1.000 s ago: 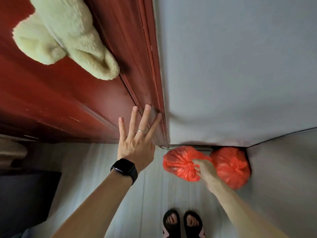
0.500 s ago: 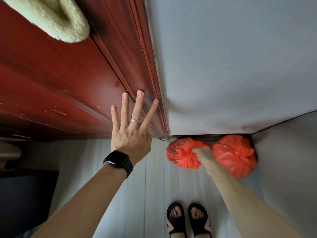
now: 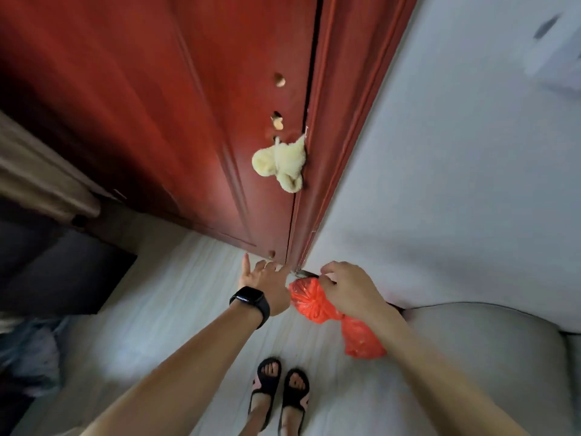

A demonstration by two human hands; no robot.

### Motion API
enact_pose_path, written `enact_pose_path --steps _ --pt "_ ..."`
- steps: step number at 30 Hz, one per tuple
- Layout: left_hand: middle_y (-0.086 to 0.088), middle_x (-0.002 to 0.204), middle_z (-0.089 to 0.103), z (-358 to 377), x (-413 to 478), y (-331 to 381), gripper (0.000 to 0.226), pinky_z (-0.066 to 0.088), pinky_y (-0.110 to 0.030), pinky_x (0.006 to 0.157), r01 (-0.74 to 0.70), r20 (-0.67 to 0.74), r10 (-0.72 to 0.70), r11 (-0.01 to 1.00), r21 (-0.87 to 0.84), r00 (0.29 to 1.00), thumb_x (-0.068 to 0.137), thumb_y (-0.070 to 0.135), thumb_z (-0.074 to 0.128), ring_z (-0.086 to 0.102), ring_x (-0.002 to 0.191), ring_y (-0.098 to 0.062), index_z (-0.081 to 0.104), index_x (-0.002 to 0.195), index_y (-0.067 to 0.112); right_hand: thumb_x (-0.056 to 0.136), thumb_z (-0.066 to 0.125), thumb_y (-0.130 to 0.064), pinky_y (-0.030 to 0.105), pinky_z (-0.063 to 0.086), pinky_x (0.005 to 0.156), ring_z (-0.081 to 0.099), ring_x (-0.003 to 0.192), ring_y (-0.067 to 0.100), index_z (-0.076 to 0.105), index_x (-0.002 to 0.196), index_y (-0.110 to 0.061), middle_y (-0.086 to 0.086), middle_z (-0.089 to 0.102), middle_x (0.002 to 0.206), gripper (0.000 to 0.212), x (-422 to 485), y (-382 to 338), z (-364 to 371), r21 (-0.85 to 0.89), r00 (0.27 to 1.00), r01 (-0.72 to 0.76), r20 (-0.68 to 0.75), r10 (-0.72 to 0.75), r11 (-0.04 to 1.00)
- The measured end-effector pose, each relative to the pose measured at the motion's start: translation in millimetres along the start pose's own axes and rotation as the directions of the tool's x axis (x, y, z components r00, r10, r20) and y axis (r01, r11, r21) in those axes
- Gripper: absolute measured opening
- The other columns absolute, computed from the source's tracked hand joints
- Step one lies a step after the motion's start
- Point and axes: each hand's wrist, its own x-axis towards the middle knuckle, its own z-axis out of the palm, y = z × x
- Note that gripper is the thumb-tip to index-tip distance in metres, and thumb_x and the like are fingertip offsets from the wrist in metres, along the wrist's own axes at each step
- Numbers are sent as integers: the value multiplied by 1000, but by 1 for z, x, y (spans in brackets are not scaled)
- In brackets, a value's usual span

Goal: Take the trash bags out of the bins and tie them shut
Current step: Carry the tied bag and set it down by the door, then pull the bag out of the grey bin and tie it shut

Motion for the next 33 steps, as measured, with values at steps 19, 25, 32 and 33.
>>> enact_pose_path --steps 19,25,32,33 --pt "8 149 45 104 -430 -168 54 23 -52 114 626 -145 -841 493 -605 522 90 45 42 39 138 -21 37 144 38 95 50 -35 30 39 106 50 124 19 65 123 -27 -10 64 128 33 -212 -315 58 -199 386 920 328 -862 336" --pt "7 149 45 219 -616 -151 53 28 -47 113 650 6 -994 68 -757 111 92 45 42 40 136 -22 36 145 38 90 43 -45 38 45 105 53 122 16 66 118 -31 -12 66 123 39 -357 -404 172 -77 29 997 573 -819 -18" --pt "9 149 45 374 -816 -82 55 32 -39 108 598 233 -933 -356 -719 -275 92 47 41 43 135 -17 36 145 40 89 48 -44 40 48 100 58 118 21 68 116 -28 -7 69 119 38 -581 -433 317 89 -319 928 689 -650 -361" --pt "9 149 46 394 -842 -70 55 33 -39 106 587 259 -914 -400 -703 -313 91 47 41 44 133 -18 35 146 39 90 49 -43 40 48 101 56 120 20 68 118 -29 -7 68 121 36 -613 -433 336 124 -367 910 684 -630 -394"
